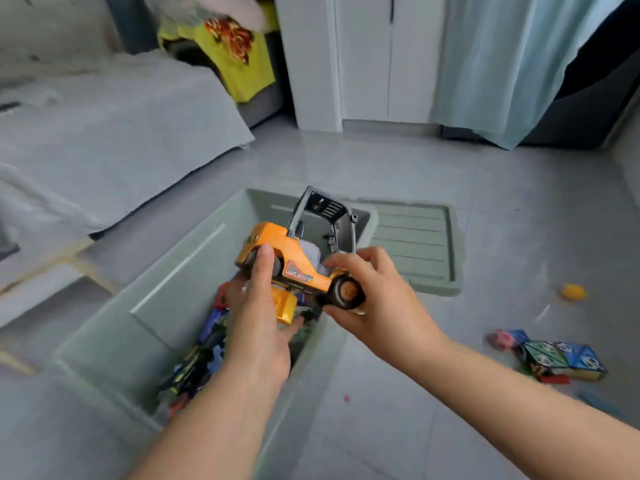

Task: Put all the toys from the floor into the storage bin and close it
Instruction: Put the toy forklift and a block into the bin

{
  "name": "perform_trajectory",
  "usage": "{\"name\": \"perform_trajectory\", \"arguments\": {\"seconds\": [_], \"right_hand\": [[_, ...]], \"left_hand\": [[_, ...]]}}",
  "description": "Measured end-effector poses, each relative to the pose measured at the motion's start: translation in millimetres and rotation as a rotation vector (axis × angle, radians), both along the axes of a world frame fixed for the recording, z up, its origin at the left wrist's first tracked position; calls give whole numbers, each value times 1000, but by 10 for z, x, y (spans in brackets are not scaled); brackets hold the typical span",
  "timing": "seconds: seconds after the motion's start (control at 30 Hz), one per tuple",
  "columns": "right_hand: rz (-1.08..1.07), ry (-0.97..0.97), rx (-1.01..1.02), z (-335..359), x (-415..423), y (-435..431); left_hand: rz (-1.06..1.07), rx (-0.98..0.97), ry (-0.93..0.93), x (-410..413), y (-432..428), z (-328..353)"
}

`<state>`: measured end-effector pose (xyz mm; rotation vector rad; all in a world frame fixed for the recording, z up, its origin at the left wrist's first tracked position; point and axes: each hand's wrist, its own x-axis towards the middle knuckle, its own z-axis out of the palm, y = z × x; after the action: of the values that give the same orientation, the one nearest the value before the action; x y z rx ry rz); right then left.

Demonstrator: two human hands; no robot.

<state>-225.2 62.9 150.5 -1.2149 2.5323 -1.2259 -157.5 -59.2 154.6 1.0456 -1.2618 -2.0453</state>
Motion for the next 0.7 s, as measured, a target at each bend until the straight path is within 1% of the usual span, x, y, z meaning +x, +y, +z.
{"name": "perform_trajectory", "arguments": {"seconds": [0.07,0.13,0.2,0.27,0.3,0.37,0.43,0.47,0.5,0.53,0.6,0.63,0.7], "right_hand": [[56,-33,79,-8,71,-483],[46,-42,187,-113,74,-898],[-9,-53,327,-295,16,-1192],[-70,-85,478,-482,-74,-1340],[-67,-95,560,-554,-116,-1376],[6,-66,708,-615,-163,-1390],[76,55,782,-612,-131,-1336],[96,140,783,-609,-87,-1261],[116,208,744,-605,-26,-1166],[134,235,666,-607,36,-1030],[140,179,444,-611,124,-654],[120,129,345,-628,134,-424],[28,63,234,-724,86,96]], "left_hand": [[-32,36,-114,225,-491,-5],[-123,179,-181,330,-776,-70],[-161,281,-200,353,-906,-209],[-138,333,-182,346,-967,-369],[-121,349,-154,352,-979,-417],[-103,342,-113,371,-951,-462],[-114,227,-98,368,-858,-455],[-128,161,-74,348,-794,-456],[-147,117,-13,331,-726,-440],[-180,121,77,300,-643,-415],[-274,205,230,206,-409,-344],[-311,228,257,150,-264,-298],[-385,220,234,-2,64,-279]]}}
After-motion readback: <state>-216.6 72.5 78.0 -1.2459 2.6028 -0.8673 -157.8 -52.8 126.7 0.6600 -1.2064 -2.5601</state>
